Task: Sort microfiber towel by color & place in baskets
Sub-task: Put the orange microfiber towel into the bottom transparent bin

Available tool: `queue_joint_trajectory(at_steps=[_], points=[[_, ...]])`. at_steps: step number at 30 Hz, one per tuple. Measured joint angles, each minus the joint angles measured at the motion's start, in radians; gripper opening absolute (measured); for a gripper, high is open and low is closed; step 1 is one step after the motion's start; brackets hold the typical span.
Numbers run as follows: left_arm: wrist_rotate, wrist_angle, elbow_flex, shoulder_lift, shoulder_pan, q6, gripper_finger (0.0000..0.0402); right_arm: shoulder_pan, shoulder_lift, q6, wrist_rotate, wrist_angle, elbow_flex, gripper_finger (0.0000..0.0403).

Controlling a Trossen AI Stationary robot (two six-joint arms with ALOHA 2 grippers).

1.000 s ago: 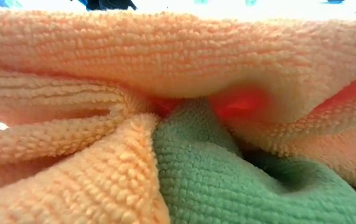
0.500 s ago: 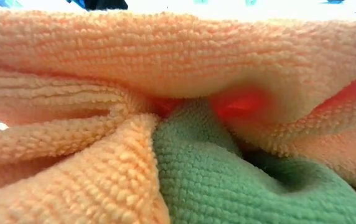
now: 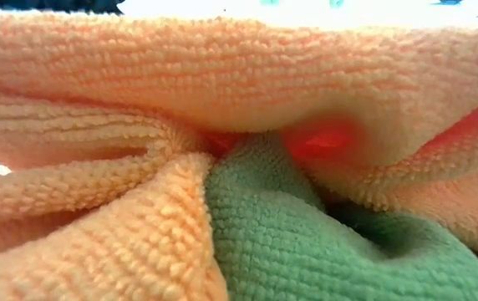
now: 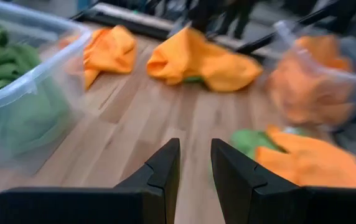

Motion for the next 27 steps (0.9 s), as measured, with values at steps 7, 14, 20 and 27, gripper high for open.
queue_joint_trajectory(at_steps=[7, 14, 20, 27], points=[[0.082, 0.039, -0.115, -0.206, 0.0, 0.072, 0.0081, -0.104, 0.0, -0.225, 0.13, 0.0, 0.0, 0.0006], [0.082, 0.034, -0.162, -0.26, 0.0, 0.046, 0.0081, -0.311, -0.001, -0.519, 0.068, 0.001, 0.0, 0.0001], [0.077, 0.033, -0.182, -0.257, 0.001, 0.032, 0.0081, -0.491, -0.06, -0.774, 0.043, 0.002, -0.065, 0.0], [0.084, 0.009, -0.186, -0.257, 0.001, 0.001, 0.0081, -0.637, -0.248, -0.861, 0.03, 0.016, -0.301, 0.0]])
